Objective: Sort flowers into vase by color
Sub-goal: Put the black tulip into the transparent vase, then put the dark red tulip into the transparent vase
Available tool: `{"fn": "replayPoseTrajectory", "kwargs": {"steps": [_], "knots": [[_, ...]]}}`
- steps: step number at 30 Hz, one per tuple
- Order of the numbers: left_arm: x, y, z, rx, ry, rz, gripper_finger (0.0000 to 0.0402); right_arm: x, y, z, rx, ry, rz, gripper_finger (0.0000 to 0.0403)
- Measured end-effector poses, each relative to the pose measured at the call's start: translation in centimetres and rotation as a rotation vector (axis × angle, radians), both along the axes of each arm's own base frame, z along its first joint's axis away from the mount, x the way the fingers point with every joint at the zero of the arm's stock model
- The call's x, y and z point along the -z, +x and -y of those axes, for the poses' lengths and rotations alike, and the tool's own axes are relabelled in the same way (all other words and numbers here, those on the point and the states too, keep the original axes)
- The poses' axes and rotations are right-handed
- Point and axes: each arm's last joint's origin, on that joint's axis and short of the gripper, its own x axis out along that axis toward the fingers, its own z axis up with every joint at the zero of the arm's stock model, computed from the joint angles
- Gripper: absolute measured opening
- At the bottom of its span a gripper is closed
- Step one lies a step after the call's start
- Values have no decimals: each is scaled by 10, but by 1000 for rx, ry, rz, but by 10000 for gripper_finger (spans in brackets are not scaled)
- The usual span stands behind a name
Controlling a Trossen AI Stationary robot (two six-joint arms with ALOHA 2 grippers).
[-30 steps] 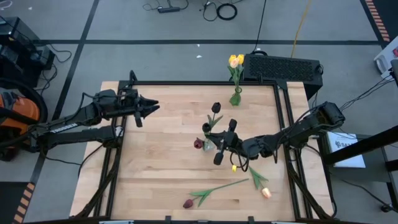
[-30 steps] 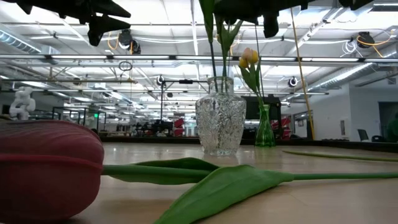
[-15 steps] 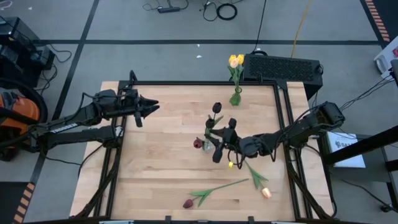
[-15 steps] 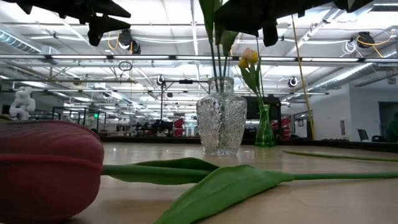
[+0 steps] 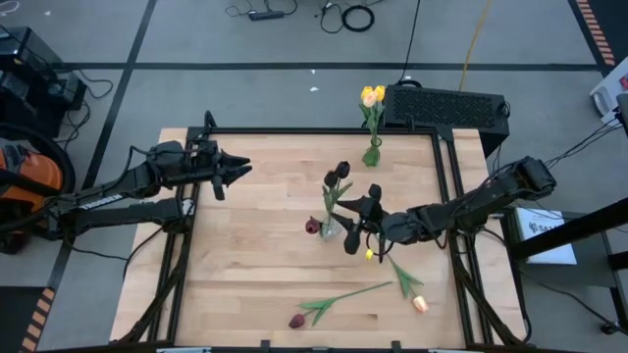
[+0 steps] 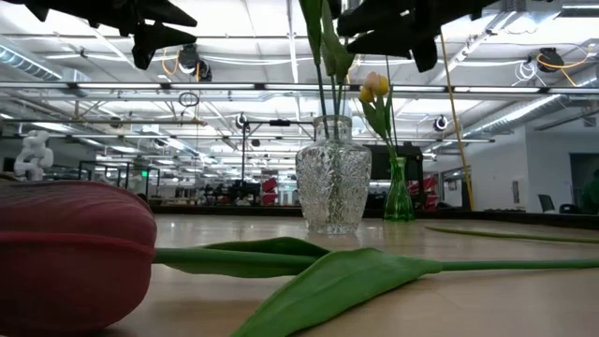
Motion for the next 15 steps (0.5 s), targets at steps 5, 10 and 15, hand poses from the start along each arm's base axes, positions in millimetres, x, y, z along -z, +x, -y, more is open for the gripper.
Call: {"fn": "replayPoseTrajectory", "kwargs": {"steps": [5,10,15], "knots": [[0,0,0,-4,1,0,144,-7,-13,2,-99,91,-50,178],[0,0,0,-5,1,0,144,-9,-30,4,-174,174,-149,180],[0,0,0,-4,0,0,144,-5,-42,6,-193,237,-257,173]]}}
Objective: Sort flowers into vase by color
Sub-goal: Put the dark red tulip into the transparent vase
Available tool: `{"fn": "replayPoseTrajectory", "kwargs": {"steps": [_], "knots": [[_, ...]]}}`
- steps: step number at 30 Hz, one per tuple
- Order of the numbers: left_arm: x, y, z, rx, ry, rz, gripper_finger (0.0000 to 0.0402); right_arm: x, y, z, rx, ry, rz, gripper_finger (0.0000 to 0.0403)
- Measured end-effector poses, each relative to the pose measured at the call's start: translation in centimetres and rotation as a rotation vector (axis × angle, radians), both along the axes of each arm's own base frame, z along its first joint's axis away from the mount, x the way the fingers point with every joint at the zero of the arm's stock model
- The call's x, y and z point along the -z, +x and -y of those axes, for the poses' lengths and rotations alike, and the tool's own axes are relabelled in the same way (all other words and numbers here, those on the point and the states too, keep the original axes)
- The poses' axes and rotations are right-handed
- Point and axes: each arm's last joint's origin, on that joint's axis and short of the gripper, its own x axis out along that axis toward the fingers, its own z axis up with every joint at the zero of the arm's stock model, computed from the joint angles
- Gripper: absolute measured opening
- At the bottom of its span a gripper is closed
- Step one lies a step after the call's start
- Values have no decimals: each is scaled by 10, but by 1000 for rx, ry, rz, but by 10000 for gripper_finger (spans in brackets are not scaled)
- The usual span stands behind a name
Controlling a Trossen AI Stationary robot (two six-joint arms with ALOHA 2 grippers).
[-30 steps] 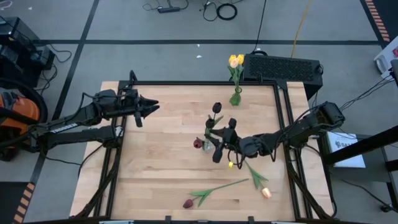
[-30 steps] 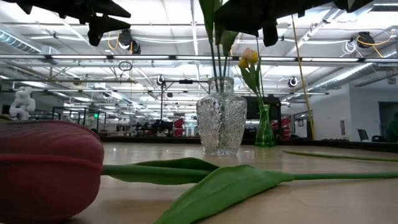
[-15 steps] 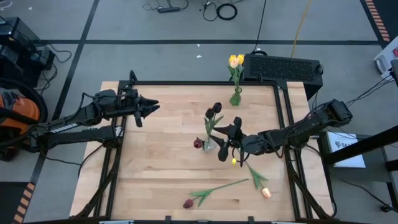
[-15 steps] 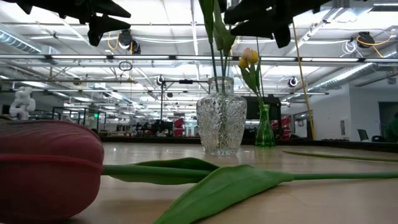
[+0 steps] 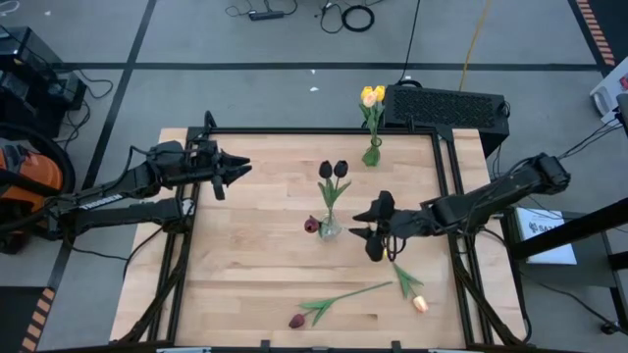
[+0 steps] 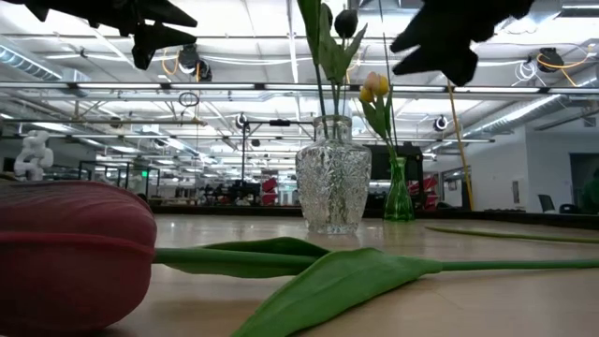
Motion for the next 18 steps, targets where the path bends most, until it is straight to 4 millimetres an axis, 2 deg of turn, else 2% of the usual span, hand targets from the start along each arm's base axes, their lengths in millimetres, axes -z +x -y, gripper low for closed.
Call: {"fn": "replayPoseTrajectory", "kwargs": {"steps": [5,11,18], "knots": [[0,0,0,-2,-48,11,144,9,-7,1,39,86,-104,163],[2,5,6,50,-27,-15,144,19,-11,-3,-43,200,-238,154],[10,12,5,32,-44,-82,144,29,-4,-16,-161,144,-260,152]]}}
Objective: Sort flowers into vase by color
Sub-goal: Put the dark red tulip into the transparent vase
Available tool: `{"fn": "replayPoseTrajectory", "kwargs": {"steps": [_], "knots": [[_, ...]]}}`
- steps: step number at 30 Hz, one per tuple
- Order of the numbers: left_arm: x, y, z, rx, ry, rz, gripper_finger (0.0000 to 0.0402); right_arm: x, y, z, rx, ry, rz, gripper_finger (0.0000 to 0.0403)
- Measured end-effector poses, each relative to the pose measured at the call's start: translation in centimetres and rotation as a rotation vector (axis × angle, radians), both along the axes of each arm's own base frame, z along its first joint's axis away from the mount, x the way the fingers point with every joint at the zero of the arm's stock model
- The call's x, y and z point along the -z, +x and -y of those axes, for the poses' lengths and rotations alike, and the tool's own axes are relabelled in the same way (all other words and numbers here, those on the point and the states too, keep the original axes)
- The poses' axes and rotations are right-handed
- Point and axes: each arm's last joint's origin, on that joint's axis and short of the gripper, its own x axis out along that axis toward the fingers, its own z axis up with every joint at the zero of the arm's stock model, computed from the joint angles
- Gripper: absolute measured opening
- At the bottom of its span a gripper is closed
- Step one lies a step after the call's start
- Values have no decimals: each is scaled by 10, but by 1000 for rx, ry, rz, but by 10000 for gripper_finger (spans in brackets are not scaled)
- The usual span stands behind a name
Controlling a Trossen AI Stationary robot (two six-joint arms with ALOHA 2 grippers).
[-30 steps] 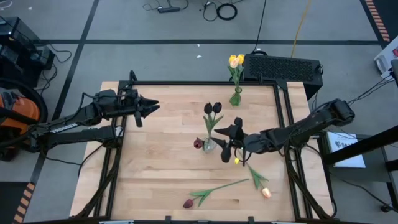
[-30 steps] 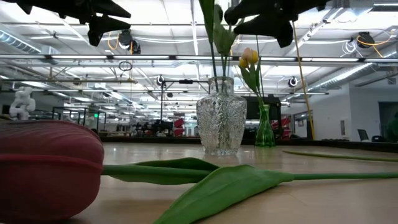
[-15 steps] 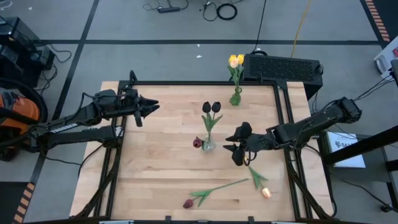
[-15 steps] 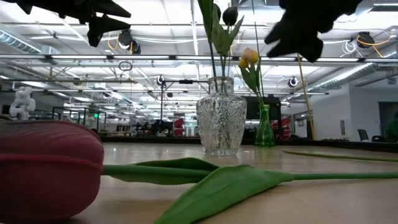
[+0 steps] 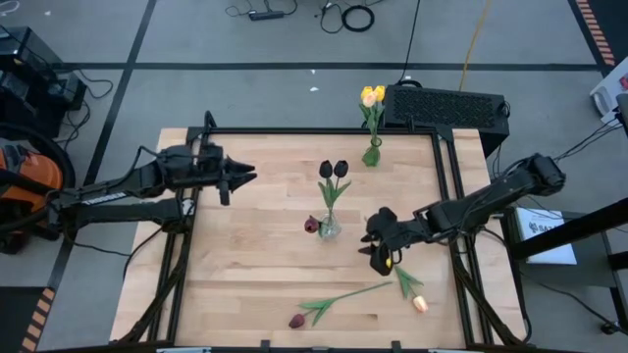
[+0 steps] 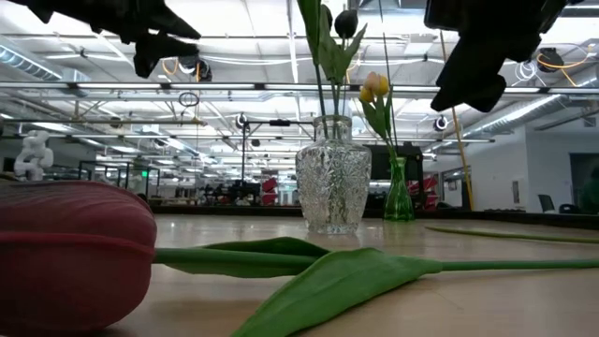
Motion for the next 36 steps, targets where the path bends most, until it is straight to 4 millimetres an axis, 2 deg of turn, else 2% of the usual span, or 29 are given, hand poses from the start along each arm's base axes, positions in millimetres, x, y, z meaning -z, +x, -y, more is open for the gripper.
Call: {"fn": "replayPoseTrajectory", "kwargs": {"steps": [8,15,20,27,32,36], "knots": [[6,0,0,-10,-17,-56,144,18,17,-24,-235,-82,46,152],[6,0,0,5,-21,-60,144,31,35,-44,-285,-96,72,153],[9,-1,1,17,-32,-86,144,25,69,-65,-356,-152,103,153],[12,-5,4,85,-62,-120,144,22,122,-92,-409,-241,-107,153],[11,-16,9,133,-59,-123,144,17,156,-113,-454,-199,-148,153],[3,-32,14,141,8,-57,144,23,176,-128,-466,-199,-172,153]]}}
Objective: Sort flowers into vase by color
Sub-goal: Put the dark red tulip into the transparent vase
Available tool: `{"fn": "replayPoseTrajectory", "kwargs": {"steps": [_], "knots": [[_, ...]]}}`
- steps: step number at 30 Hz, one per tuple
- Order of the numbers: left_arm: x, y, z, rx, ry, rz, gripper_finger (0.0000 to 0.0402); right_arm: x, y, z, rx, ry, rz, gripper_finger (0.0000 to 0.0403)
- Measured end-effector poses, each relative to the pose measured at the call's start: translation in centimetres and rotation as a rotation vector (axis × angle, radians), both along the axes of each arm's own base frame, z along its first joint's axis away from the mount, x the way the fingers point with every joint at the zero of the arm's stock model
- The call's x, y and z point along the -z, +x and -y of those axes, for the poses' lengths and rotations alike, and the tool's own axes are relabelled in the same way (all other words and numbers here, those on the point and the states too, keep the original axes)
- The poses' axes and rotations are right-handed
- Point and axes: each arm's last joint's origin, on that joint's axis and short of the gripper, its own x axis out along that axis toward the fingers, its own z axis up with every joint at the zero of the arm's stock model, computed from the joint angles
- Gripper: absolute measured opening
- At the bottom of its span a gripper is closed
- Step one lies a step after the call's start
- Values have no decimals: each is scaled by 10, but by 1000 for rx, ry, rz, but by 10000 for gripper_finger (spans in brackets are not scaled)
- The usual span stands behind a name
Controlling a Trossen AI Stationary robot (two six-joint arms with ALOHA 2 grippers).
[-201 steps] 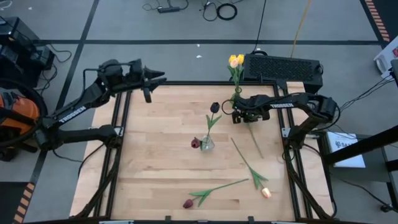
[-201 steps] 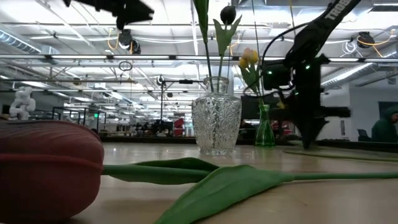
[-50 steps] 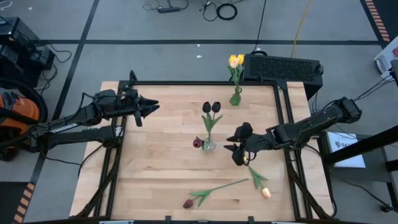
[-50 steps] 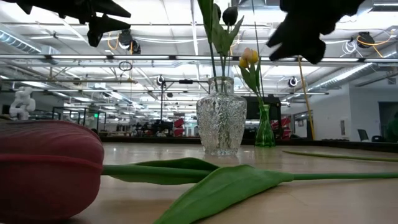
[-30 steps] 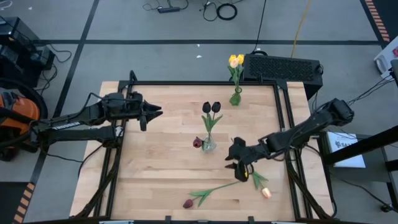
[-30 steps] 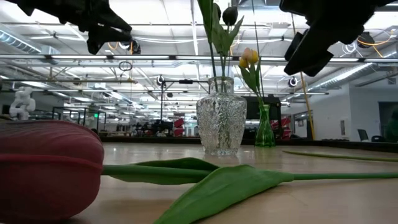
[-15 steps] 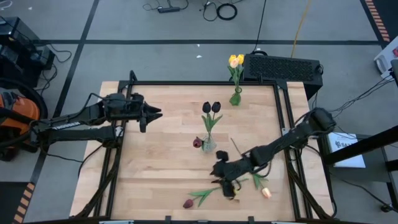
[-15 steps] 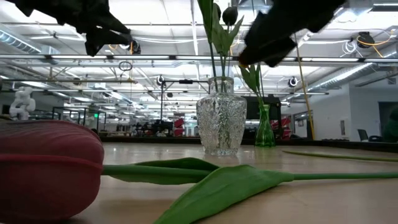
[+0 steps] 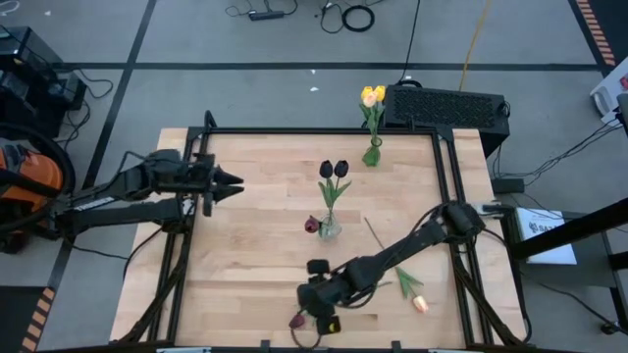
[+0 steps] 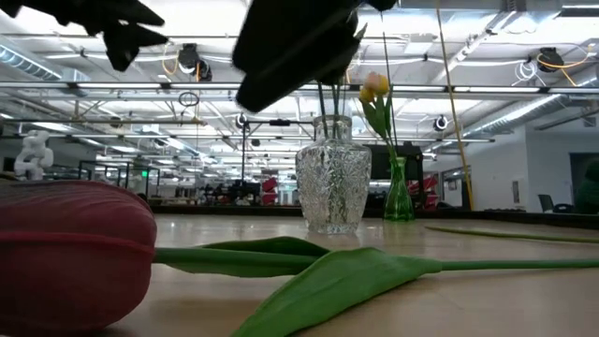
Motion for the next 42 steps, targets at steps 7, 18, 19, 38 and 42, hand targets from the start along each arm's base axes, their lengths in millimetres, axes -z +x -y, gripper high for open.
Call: {"fn": "replayPoseTrajectory", "kwargs": {"steps": [7,18,19,38,42], "knots": [[-8,-25,12,75,68,108,143,22,16,-21,-18,-38,-88,153],[-2,-26,16,73,128,43,143,54,23,-25,2,-79,-176,153],[-2,-26,16,66,132,41,143,56,23,-25,2,-80,-180,153],[18,-11,24,246,307,212,144,74,25,-31,30,-8,-236,104],[41,-4,29,263,258,287,144,74,25,-31,89,22,-245,87]]}}
